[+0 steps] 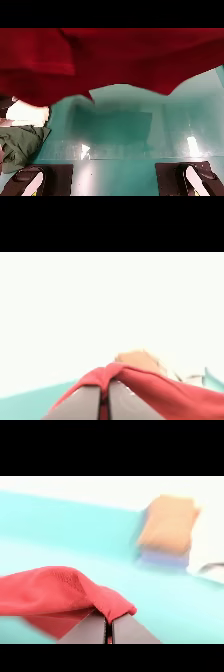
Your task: Fold the shirts.
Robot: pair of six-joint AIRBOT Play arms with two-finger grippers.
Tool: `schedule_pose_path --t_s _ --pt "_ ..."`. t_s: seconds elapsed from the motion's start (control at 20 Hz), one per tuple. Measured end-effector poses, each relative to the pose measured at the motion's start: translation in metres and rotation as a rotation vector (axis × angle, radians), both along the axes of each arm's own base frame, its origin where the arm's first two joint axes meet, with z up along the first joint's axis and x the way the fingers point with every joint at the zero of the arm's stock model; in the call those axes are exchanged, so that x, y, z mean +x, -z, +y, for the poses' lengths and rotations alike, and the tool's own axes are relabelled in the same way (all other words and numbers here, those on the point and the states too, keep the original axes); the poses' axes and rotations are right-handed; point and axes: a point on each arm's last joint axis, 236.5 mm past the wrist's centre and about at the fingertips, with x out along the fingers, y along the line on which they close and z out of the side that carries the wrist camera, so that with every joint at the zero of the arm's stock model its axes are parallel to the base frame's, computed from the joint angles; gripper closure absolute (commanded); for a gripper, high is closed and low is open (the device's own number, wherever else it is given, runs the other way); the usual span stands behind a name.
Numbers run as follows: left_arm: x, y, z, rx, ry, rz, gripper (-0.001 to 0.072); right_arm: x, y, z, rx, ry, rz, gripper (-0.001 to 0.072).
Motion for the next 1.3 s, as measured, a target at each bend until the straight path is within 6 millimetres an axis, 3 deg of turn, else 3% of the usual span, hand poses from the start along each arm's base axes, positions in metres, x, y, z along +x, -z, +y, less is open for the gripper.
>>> schedule_pose_path --t_s 0.1,0.2,0.3,0.35,0.5,0.65,0.8,0.95,1.0,1.1,1.2,1.3 --pt "-0.023 -0.024 0.008 -0.008 -0.039 -0.084 0.0684 -0.019 -0.033 -0.002 -0.027 0.05 -0.08 0.0696" --pt "-0.026 -0.029 0.014 -0.01 -0.069 -0.092 0.0684 -0.026 -0.048 -0.005 -0.034 0.083 -0.111 0.0696" --pt "-0.003 -0.011 0.017 0.004 -0.082 -0.01 0.0683 -0.019 -0.044 -0.008 -0.01 0.084 -0.081 0.0696" --pt "0.02 0.007 0.017 0.013 -0.083 0.067 0.0683 -0.008 -0.033 -0.01 0.016 0.073 -0.041 0.0697" --pt "0.1 0.091 0.014 0.038 -0.058 0.363 0.0682 0.038 0.03 -0.023 0.127 0.029 0.165 0.0697" --pt "0.174 0.209 0.01 0.052 -0.022 0.71 0.0682 0.089 0.132 -0.031 0.225 -0.011 0.46 0.0696" --pt "0.224 0.34 0.009 0.054 0.001 1.027 0.0683 0.12 0.254 -0.036 0.245 -0.001 0.795 0.0696" --pt "0.258 0.44 0.01 0.036 0.001 1.226 0.0683 0.144 0.346 -0.037 0.256 0.008 1.004 0.0696" --pt "0.27 0.466 0.01 0.028 -0.002 1.262 0.0683 0.155 0.371 -0.038 0.258 0.012 1.048 0.0696" --pt "0.291 0.5 0.011 0.012 -0.01 1.296 0.0683 0.177 0.402 -0.039 0.276 0.012 1.087 0.0696" --pt "0.314 0.512 0.013 0.001 -0.022 1.282 0.0682 0.201 0.417 -0.039 0.29 0.006 1.088 0.0696" --pt "0.331 0.511 0.013 -0.003 -0.026 1.258 0.0682 0.223 0.417 -0.04 0.296 0.0 1.062 0.0696"
